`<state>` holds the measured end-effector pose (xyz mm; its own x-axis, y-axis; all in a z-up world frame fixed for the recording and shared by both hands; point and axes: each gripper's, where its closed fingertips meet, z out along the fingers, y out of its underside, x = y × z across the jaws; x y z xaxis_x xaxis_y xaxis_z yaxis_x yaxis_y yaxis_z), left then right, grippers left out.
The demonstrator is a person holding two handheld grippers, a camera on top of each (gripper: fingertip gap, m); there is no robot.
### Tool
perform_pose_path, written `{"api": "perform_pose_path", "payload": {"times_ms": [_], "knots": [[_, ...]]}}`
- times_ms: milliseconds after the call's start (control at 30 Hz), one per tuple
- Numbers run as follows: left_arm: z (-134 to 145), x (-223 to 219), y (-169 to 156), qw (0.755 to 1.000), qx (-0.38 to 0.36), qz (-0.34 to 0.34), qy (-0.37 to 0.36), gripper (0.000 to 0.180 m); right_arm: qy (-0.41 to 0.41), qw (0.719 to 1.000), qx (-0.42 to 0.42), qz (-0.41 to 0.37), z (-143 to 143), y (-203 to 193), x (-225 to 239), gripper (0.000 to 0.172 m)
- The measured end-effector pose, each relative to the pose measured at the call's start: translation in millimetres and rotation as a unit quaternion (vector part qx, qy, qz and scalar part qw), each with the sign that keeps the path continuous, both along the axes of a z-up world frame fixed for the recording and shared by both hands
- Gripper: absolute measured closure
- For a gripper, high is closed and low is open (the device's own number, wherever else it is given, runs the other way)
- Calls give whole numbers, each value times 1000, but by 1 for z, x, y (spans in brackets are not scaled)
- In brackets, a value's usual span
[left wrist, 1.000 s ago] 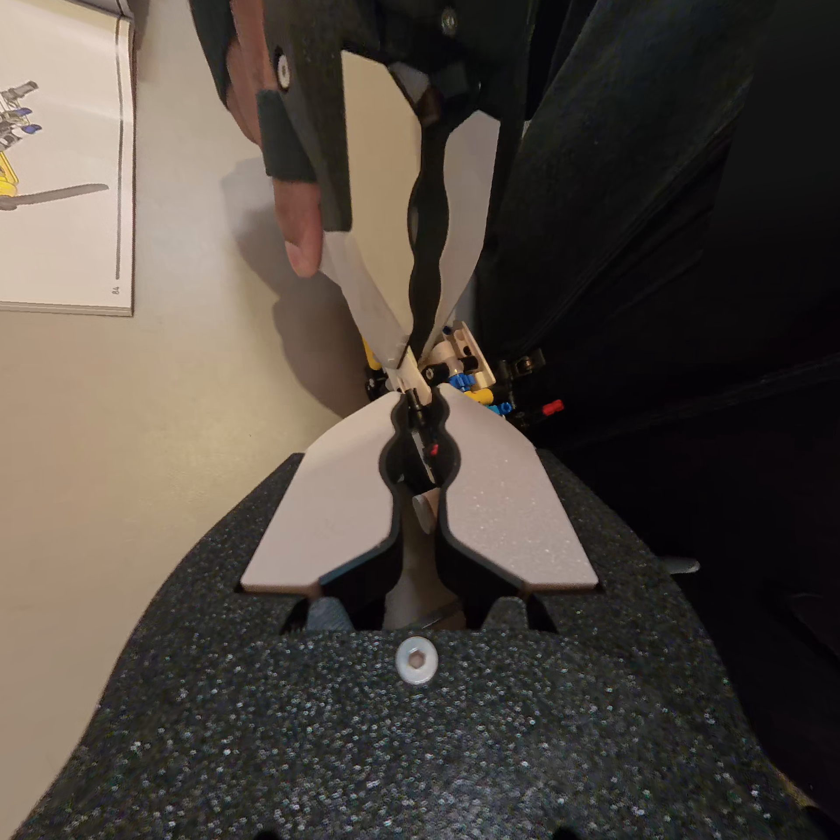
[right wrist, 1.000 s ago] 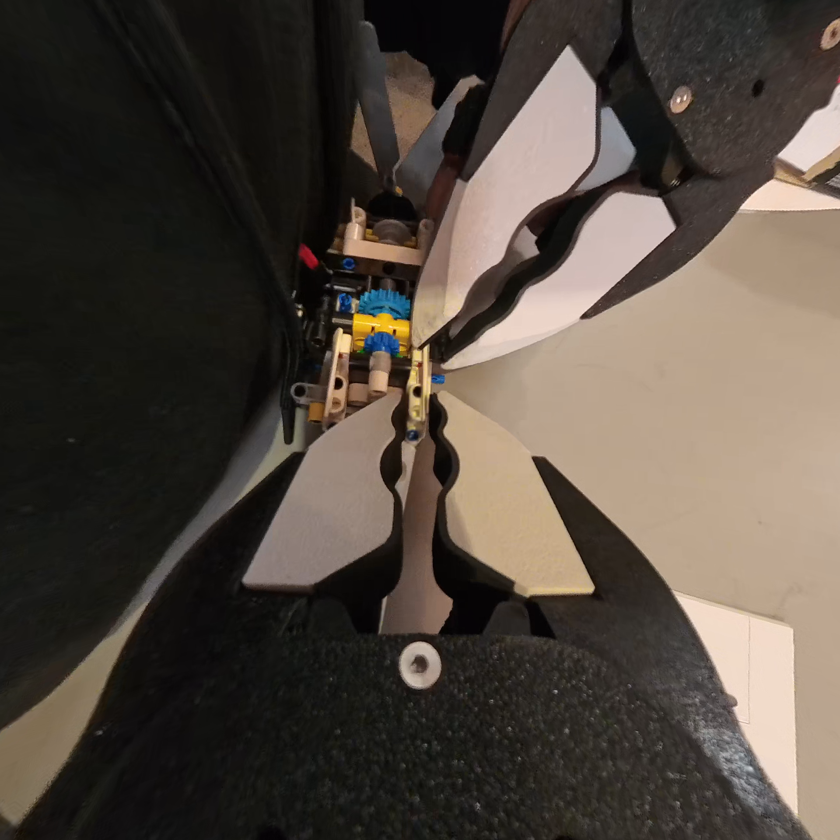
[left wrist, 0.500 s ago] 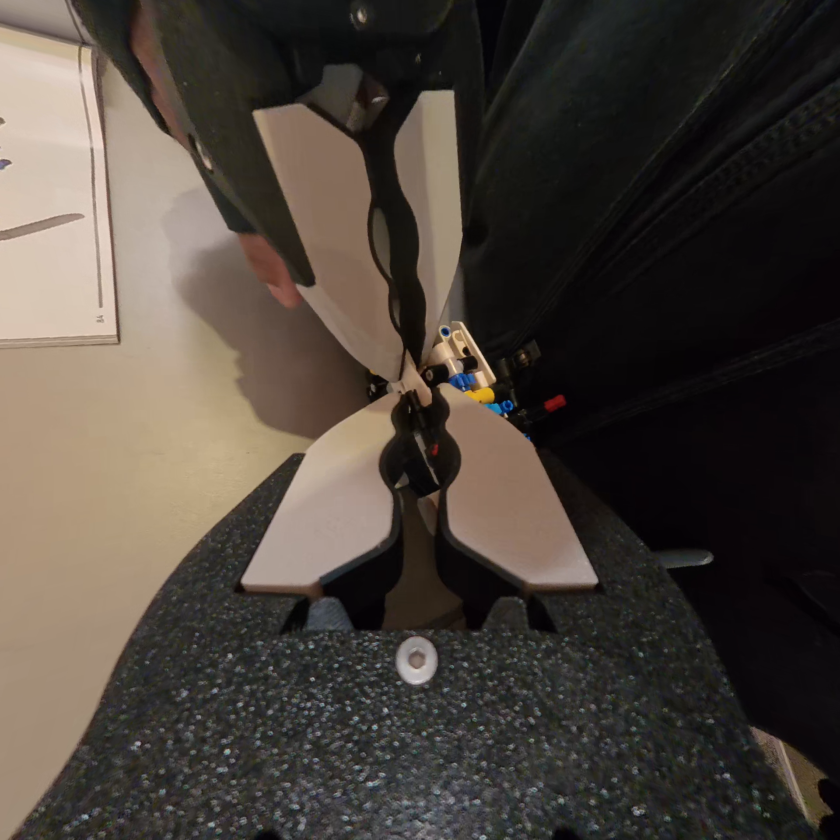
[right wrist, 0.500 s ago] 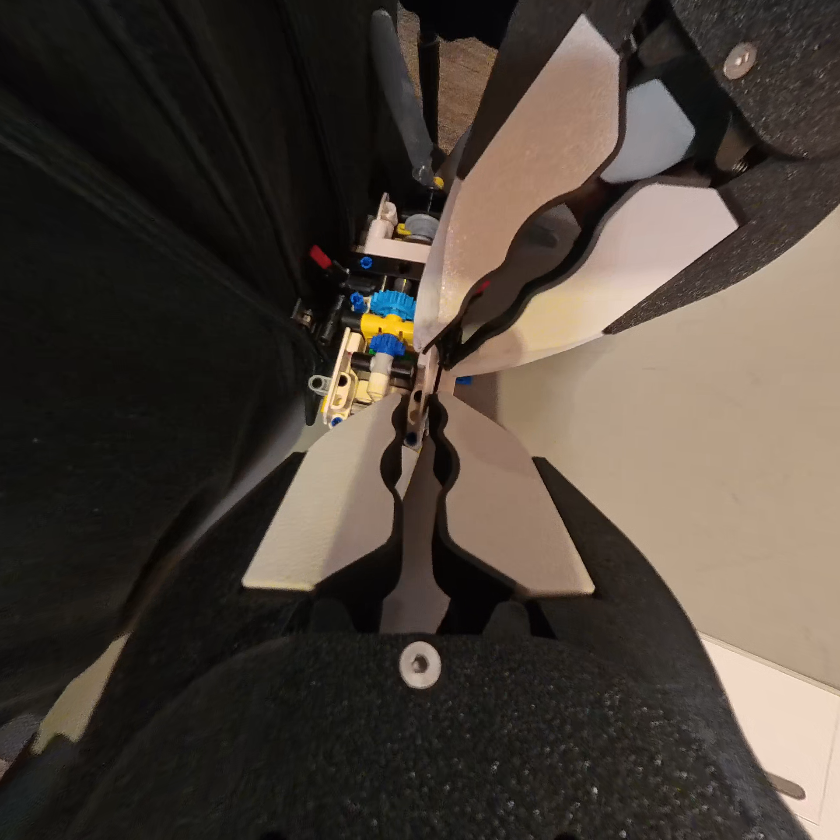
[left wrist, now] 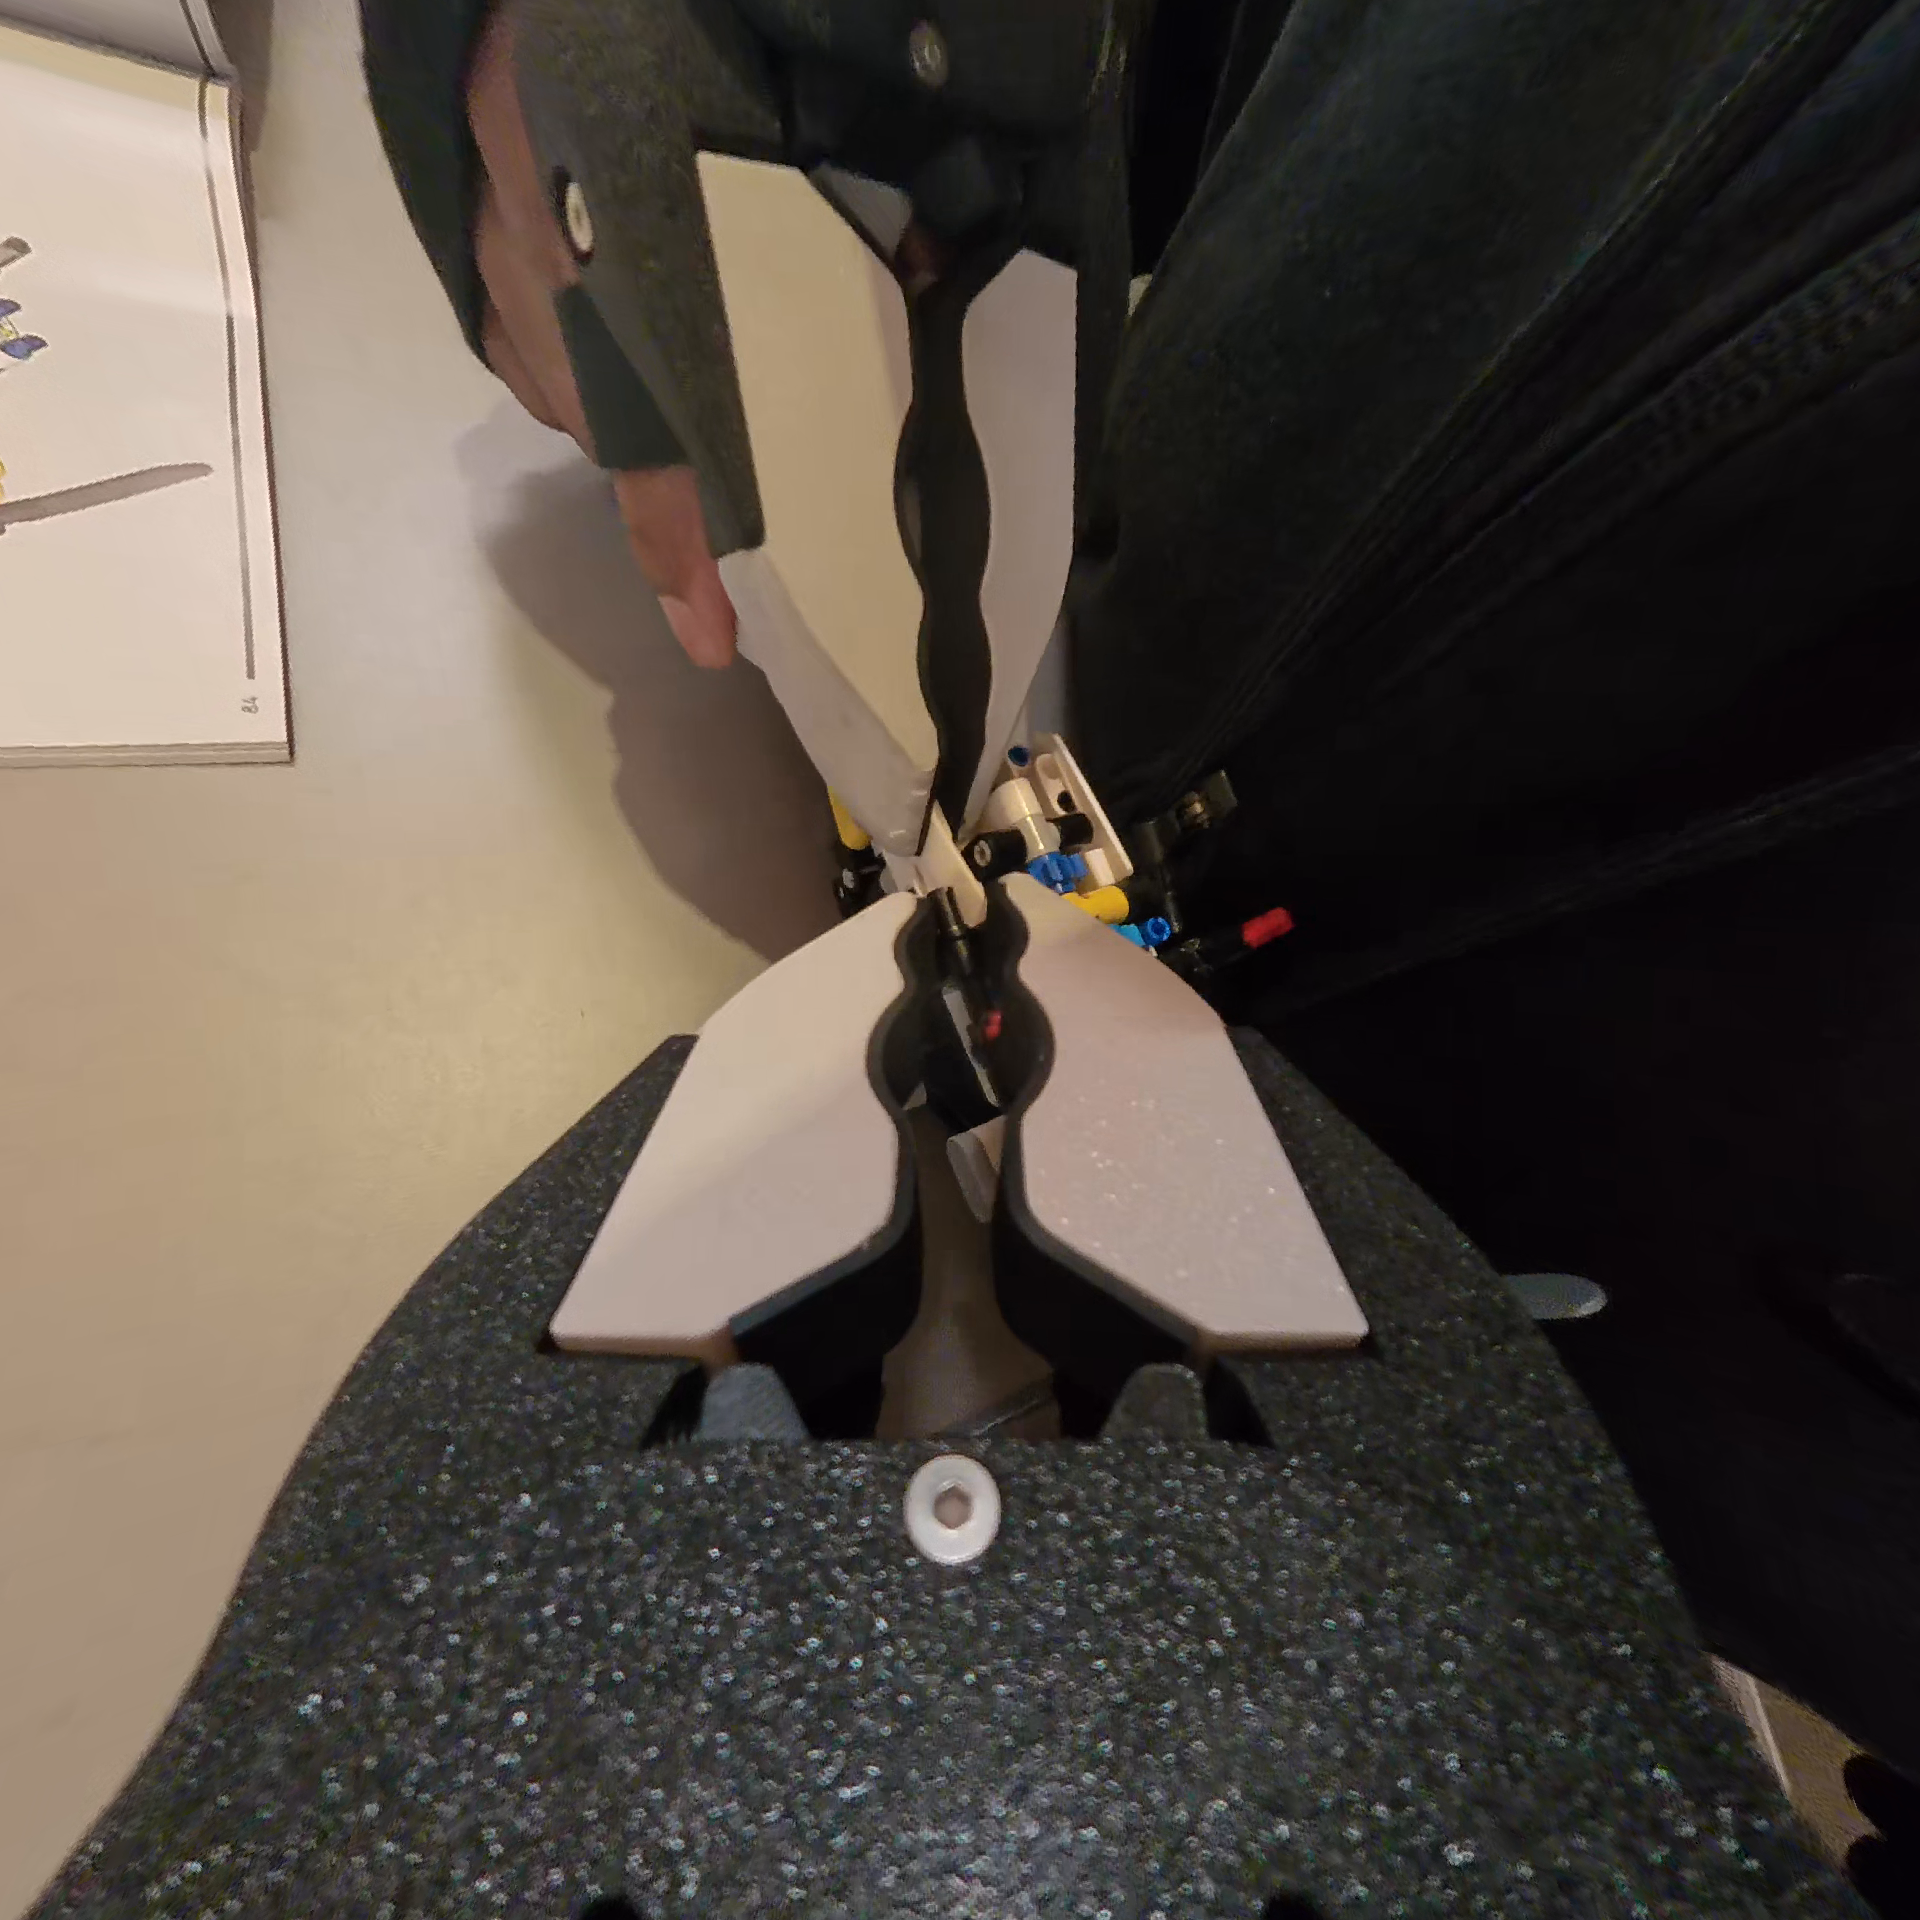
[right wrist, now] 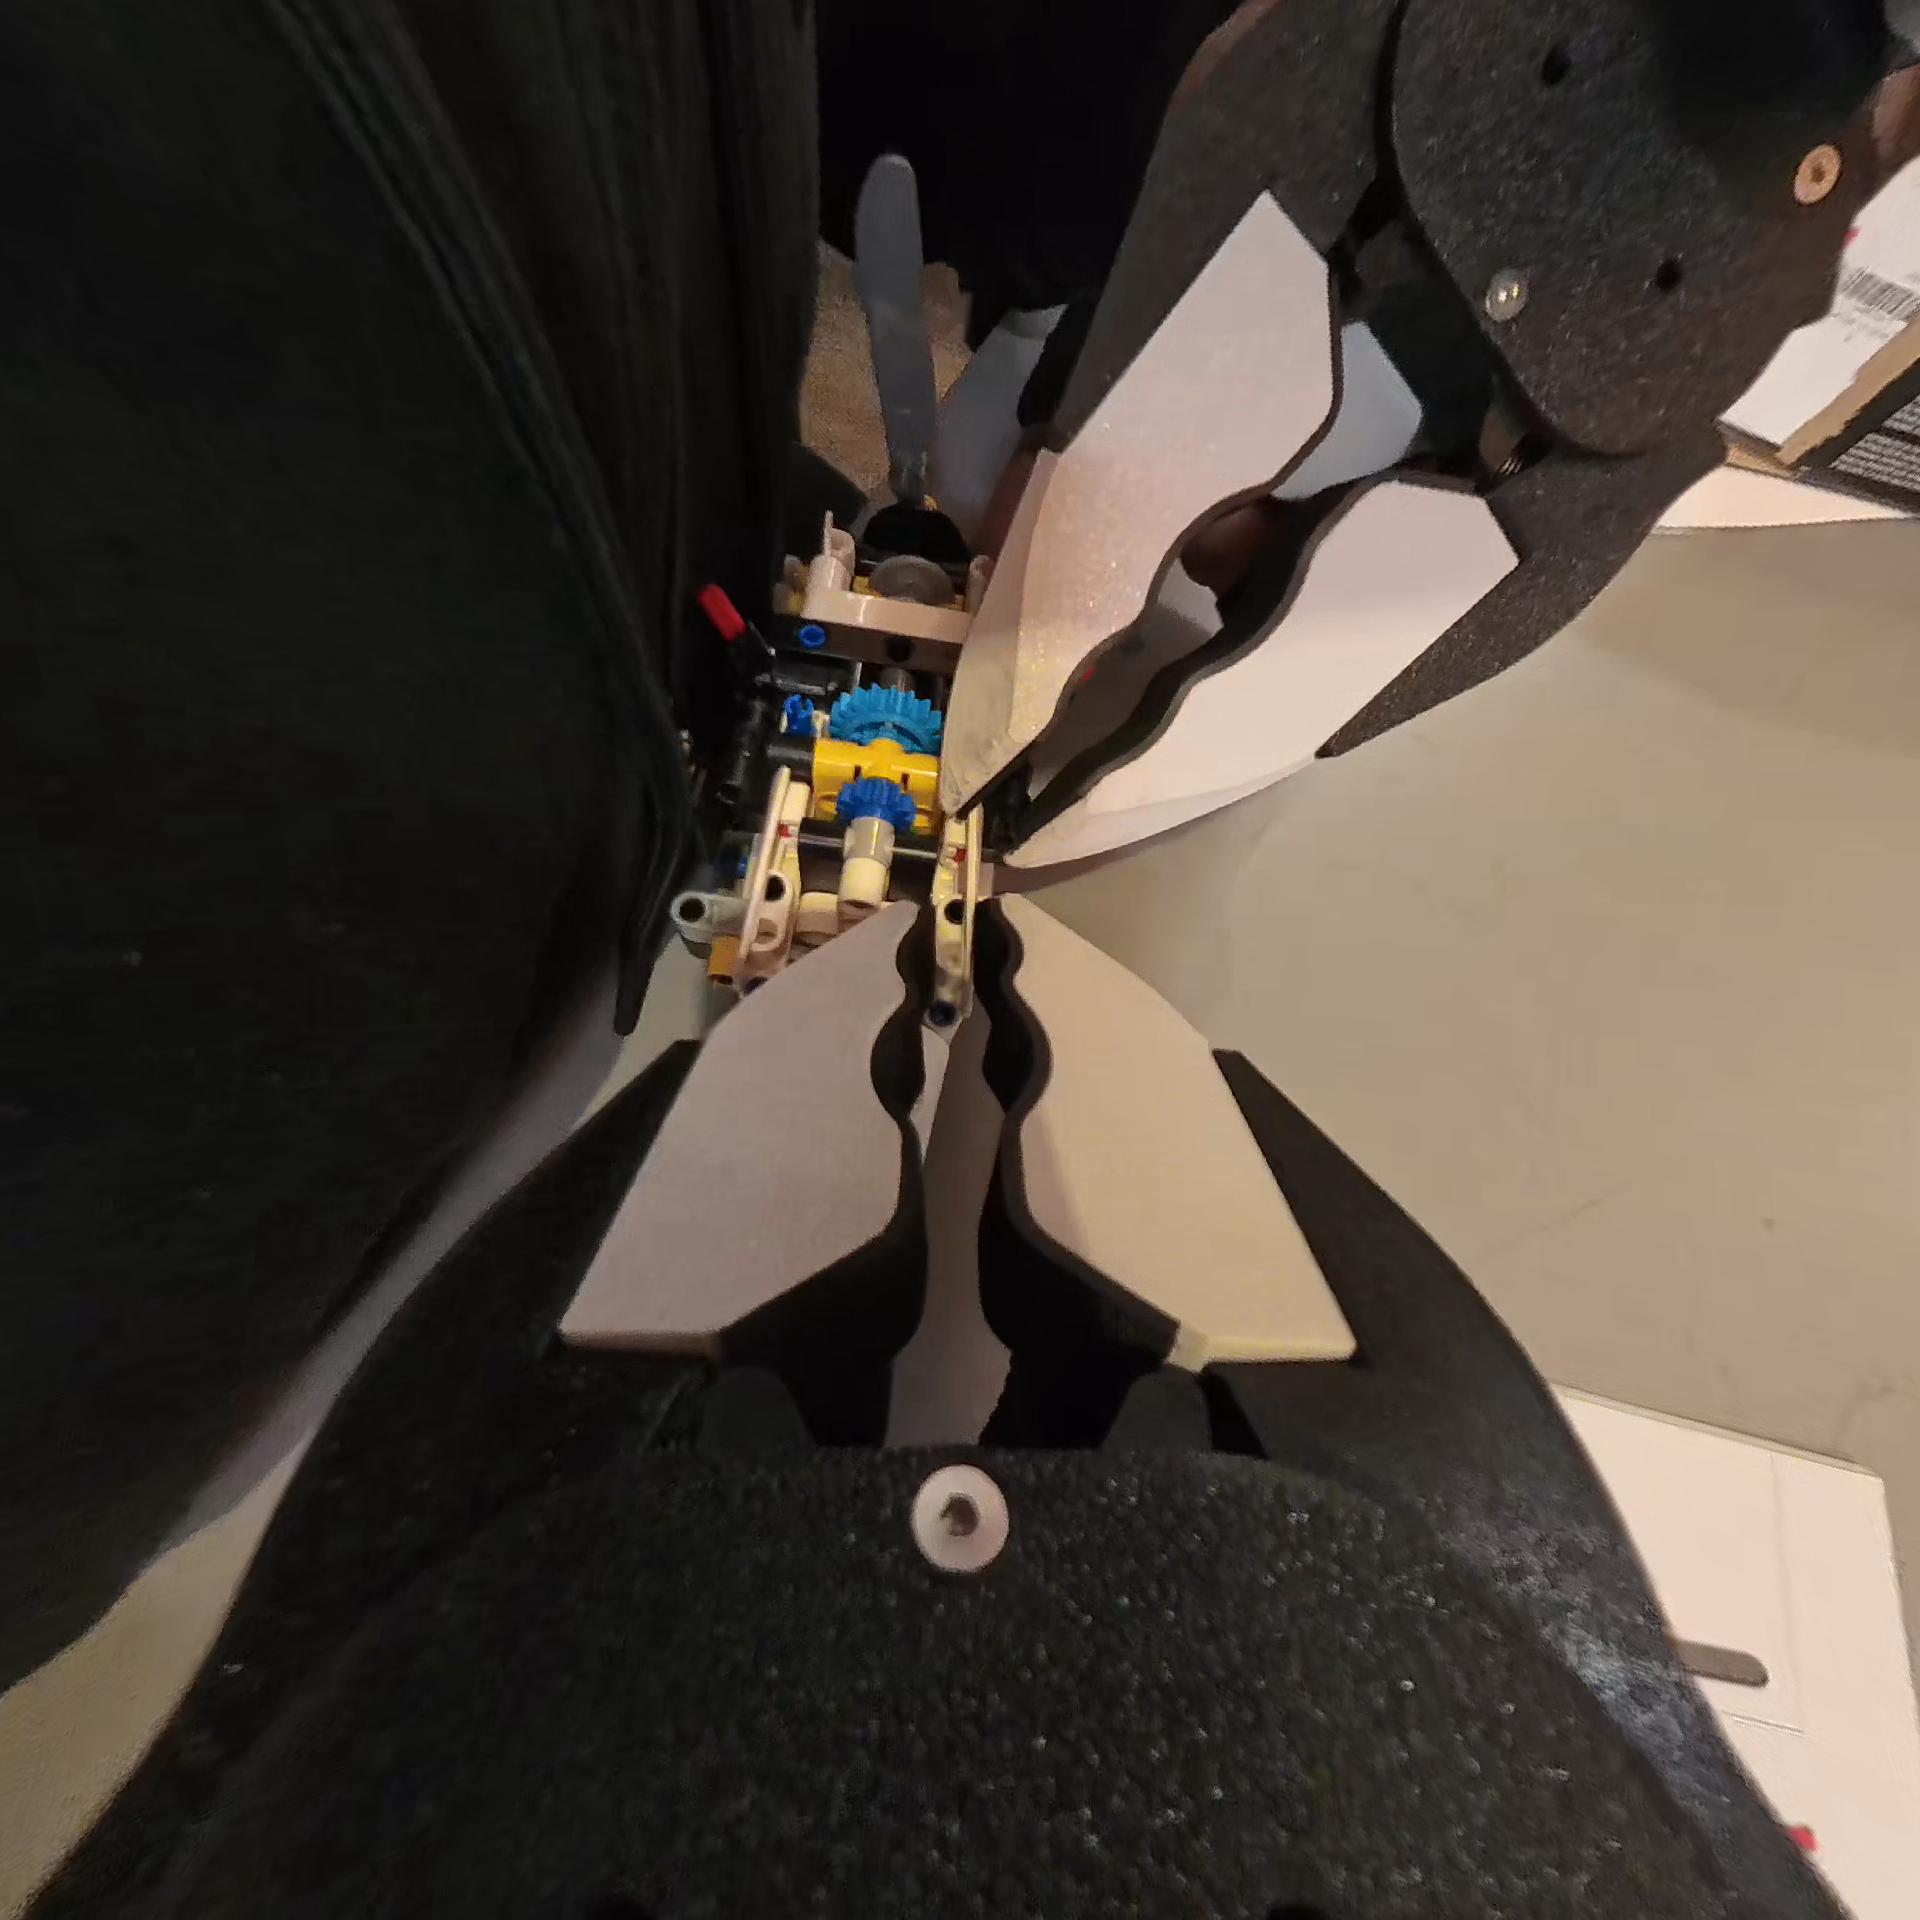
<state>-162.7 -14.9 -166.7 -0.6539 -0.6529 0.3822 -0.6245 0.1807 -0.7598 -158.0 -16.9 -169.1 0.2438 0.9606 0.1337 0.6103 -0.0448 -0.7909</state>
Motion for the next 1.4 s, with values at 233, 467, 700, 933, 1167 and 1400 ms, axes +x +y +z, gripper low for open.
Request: {"api": "perform_pose_path", "payload": {"times_ms": [233, 467, 700, 933, 1167, 1400], "knots": [[1, 1, -2, 1000, 1, 3, 0, 169, -21, 1000, 22, 0, 2, -2, 2, 166], [5, 2, 2, 1000, 17, 12, -10, 169, -19, 999, 40, -11, 8, 3, 2, 166], [6, 0, 3, 1000, 15, 18, -18, 168, -21, 998, 56, -17, 10, 3, 1, 166], [7, 1, 2, 999, 13, 18, -23, 168, -28, 996, 86, -17, 12, 2, 1, 166], [8, 2, 1, 999, 14, 22, -30, 168, -29, 994, 103, -18, 14, 2, 3, 166], [9, 4, 3, 999, 17, 25, -42, 168, -32, 992, 124, -19, 16, 3, 4, 166]]}}
